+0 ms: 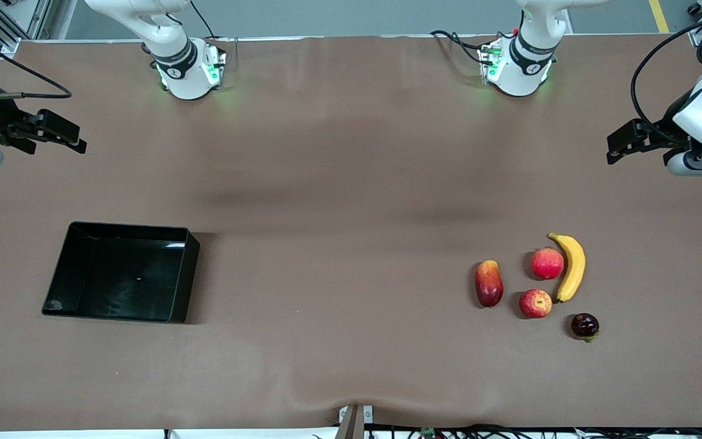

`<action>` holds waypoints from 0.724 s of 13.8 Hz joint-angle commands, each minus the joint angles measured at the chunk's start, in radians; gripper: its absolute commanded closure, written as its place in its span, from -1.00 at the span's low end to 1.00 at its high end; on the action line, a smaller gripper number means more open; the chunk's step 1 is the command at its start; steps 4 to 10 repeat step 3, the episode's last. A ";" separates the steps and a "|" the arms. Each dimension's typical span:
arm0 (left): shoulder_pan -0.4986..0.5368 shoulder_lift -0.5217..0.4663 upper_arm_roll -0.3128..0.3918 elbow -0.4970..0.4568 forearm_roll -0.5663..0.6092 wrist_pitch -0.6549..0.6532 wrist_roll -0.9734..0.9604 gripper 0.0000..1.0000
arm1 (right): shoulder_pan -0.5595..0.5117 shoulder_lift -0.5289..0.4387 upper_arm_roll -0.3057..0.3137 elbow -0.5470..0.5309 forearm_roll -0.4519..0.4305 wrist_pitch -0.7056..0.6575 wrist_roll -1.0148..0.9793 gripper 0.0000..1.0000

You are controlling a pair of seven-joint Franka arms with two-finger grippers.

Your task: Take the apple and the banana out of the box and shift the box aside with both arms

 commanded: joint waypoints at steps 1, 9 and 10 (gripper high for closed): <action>0.005 -0.006 -0.009 0.020 0.021 -0.024 0.000 -1.00 | 0.010 0.000 -0.006 0.006 -0.012 -0.005 -0.005 -1.00; 0.007 -0.006 -0.009 0.021 0.023 -0.024 0.000 -1.00 | 0.006 0.000 -0.006 0.007 -0.012 -0.008 -0.006 -1.00; 0.007 -0.006 -0.009 0.021 0.023 -0.024 0.000 -1.00 | 0.006 0.000 -0.006 0.007 -0.012 -0.008 -0.006 -1.00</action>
